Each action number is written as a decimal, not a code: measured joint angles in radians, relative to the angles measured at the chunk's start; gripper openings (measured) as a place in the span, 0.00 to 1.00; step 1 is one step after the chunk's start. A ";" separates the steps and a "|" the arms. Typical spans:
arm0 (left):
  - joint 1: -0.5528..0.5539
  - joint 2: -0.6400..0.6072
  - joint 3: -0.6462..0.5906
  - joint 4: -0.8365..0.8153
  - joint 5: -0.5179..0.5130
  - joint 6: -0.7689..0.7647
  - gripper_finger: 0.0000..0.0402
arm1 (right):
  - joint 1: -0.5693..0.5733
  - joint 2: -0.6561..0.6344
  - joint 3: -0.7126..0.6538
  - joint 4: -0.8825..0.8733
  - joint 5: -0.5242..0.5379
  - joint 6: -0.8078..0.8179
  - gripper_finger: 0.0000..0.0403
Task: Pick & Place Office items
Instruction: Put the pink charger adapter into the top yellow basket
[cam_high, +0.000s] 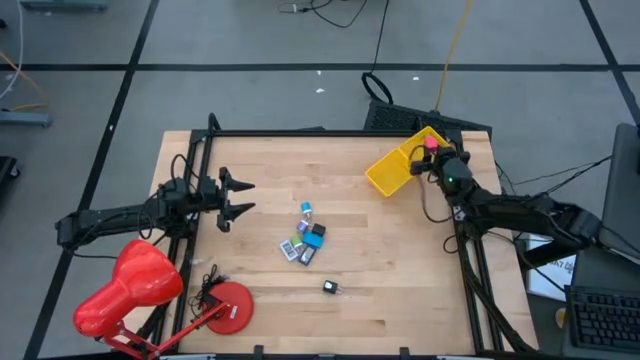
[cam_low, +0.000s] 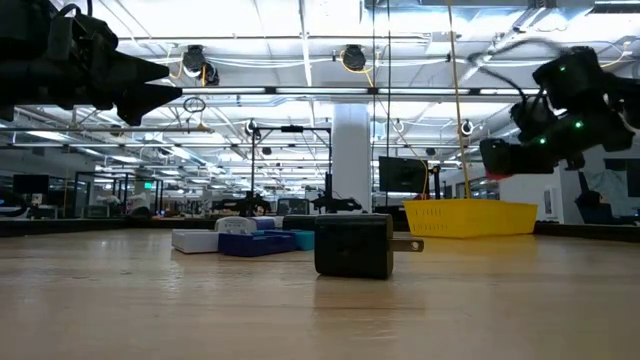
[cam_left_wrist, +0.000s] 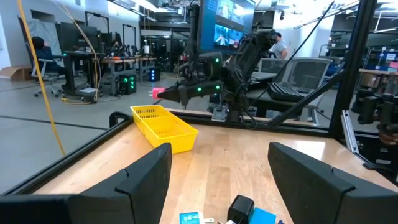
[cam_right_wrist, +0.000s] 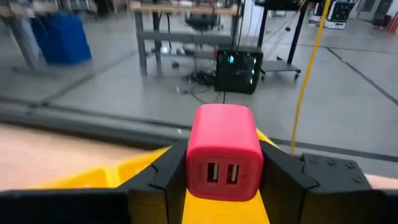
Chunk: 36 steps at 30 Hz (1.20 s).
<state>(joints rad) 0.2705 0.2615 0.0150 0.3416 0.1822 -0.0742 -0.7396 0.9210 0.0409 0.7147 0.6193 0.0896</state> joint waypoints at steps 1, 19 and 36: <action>0.000 0.000 0.000 0.000 -0.001 0.000 0.67 | -0.006 -0.003 0.013 -0.002 -0.002 -0.011 0.36; 0.000 0.000 0.001 0.000 0.004 -0.002 0.68 | -0.071 0.017 0.125 -0.279 -0.086 0.157 0.36; 0.000 0.000 0.001 0.000 0.000 -0.001 0.67 | -0.091 0.117 0.125 -0.248 -0.040 0.160 0.39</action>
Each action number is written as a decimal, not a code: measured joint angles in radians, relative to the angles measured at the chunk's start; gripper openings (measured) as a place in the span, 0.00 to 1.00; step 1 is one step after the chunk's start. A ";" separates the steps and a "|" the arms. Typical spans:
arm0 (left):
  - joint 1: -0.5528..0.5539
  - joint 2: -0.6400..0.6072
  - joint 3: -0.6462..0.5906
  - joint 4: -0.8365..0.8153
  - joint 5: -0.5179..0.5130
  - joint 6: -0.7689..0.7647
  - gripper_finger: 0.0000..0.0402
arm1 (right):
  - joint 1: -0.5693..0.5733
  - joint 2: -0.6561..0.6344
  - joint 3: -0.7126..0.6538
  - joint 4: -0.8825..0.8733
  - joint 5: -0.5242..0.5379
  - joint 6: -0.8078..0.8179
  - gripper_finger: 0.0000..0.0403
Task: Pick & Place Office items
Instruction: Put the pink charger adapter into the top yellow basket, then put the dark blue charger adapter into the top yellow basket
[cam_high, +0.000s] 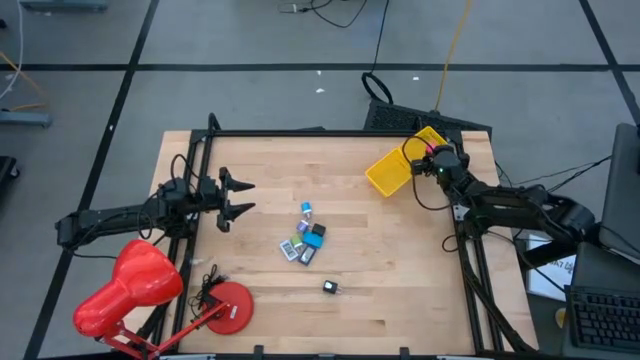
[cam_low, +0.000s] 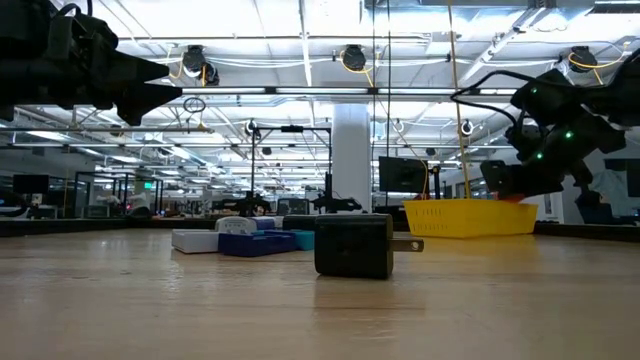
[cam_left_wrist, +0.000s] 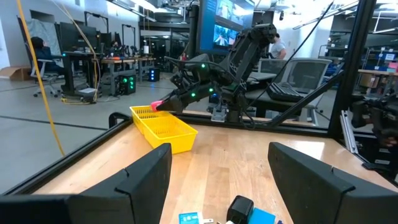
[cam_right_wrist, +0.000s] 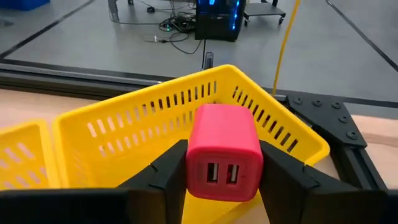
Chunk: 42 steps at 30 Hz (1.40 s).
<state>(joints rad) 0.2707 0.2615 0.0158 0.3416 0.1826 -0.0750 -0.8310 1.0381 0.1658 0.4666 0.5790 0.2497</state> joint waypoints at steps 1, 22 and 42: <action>0.000 0.000 0.000 0.000 0.000 0.000 0.67 | 0.000 0.003 0.000 0.000 0.000 0.000 0.43; 0.000 0.000 0.000 0.000 0.000 0.000 0.68 | 0.054 -0.089 0.002 0.127 -0.166 0.037 0.71; 0.000 0.000 0.000 0.000 0.000 0.000 0.68 | 0.599 -0.217 0.200 -0.074 -0.784 -0.236 0.70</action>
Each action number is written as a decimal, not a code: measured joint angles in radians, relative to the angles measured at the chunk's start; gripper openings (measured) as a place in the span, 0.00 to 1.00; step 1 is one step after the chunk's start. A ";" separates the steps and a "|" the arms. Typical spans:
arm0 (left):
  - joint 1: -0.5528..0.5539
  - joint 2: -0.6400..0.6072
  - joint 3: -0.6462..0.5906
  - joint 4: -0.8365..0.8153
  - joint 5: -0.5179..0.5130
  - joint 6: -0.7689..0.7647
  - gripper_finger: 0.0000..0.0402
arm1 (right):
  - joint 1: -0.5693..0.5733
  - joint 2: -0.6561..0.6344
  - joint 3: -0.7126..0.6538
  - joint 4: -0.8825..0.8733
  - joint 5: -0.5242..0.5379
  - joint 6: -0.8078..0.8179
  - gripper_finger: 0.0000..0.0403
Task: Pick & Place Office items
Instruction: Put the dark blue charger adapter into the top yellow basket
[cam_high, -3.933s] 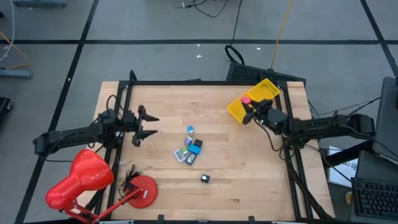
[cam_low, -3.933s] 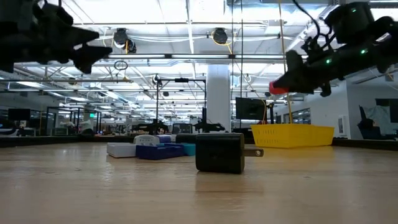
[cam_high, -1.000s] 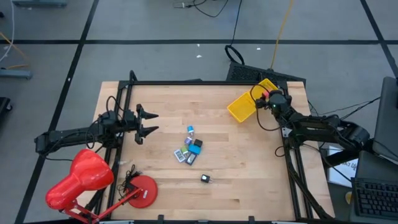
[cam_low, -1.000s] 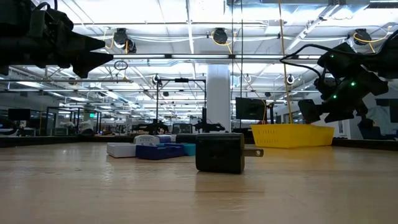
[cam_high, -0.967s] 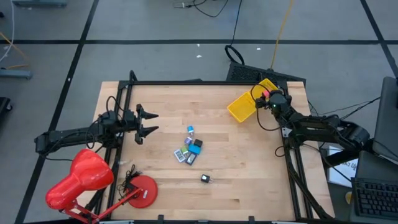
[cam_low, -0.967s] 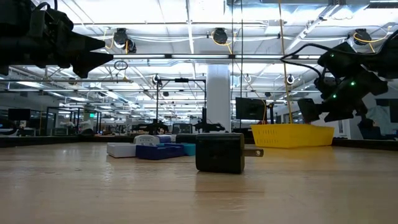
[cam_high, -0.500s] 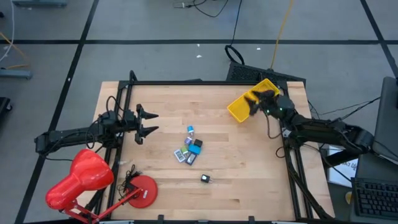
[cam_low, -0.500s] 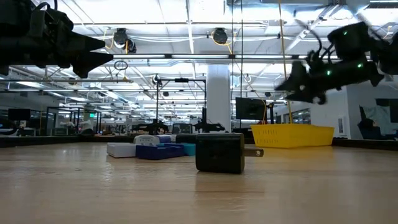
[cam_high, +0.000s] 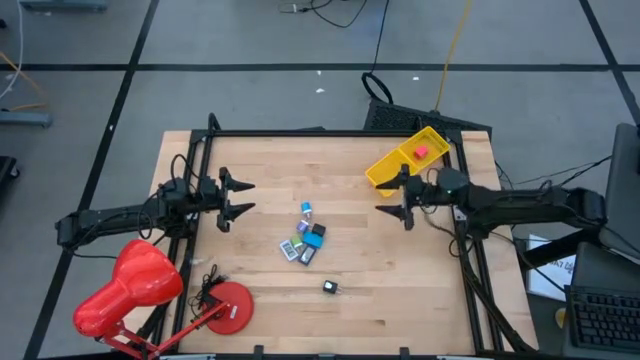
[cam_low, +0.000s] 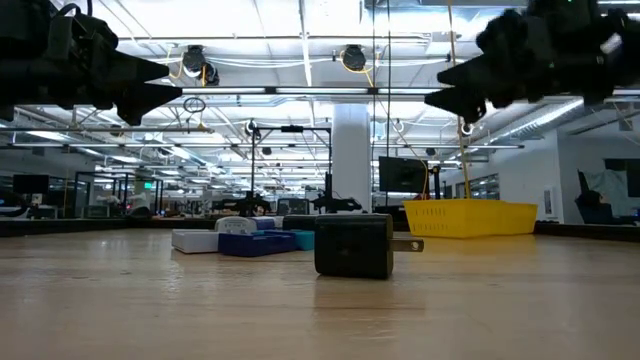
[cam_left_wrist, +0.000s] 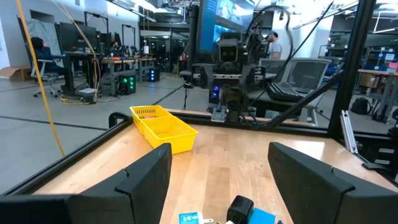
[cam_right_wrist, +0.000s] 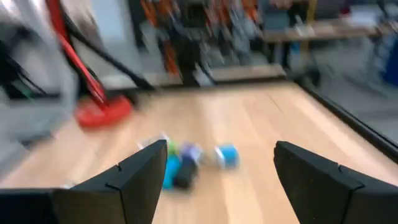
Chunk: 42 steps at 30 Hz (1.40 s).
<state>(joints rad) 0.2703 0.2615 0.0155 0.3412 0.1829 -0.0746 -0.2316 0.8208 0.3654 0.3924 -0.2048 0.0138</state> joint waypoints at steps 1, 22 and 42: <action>0.000 0.000 0.000 0.000 0.000 0.000 0.67 | 0.031 -0.012 0.056 -0.146 0.058 -0.032 0.70; 0.000 0.000 0.000 0.000 0.000 0.000 0.67 | 0.356 -0.437 0.129 -0.617 0.242 -0.039 0.70; 0.000 0.000 -0.001 0.001 0.000 0.000 0.68 | 0.394 -0.691 -0.290 -0.209 0.321 -0.027 0.70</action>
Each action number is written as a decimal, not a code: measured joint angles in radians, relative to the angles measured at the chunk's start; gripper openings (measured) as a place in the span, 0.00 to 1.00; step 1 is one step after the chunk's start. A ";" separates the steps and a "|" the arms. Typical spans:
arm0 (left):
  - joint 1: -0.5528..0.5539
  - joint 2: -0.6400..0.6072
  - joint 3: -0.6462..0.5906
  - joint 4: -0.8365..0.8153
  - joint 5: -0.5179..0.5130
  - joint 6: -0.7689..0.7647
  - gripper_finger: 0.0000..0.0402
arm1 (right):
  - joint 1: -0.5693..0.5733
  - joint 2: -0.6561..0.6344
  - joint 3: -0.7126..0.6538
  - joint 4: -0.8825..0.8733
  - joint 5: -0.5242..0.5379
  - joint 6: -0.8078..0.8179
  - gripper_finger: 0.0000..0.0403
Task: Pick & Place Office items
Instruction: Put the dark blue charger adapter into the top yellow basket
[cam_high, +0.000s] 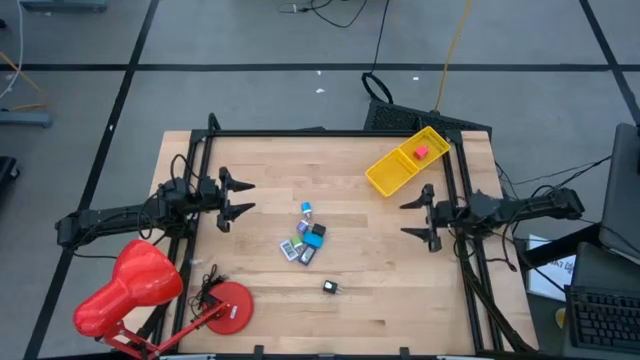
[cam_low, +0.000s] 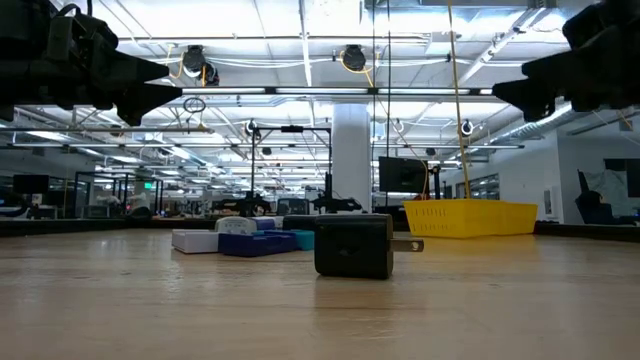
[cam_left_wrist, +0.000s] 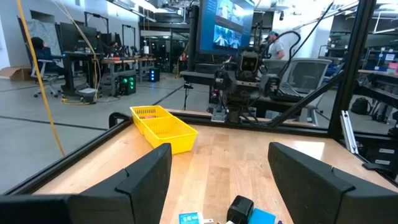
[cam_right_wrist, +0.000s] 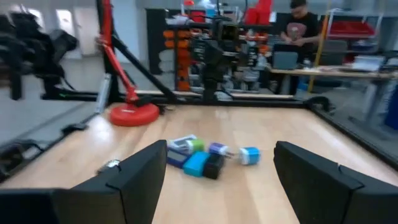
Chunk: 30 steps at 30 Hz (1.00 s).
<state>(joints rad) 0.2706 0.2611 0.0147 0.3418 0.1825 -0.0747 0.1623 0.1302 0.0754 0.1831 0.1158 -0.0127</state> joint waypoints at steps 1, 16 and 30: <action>0.000 0.000 0.000 0.001 0.000 0.002 0.68 | 0.000 0.001 -0.017 0.052 -0.015 0.008 0.70; -0.005 0.000 0.000 0.089 0.001 -0.092 0.68 | 0.000 0.115 -0.058 0.175 -0.040 0.006 0.70; -0.005 0.000 0.000 0.163 -0.021 -0.314 0.67 | 0.000 0.120 -0.060 0.183 -0.039 0.005 0.70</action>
<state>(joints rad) 0.2657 0.2616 0.0151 0.5050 0.1620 -0.3886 0.1619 0.2500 0.0154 0.3660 0.0769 -0.0074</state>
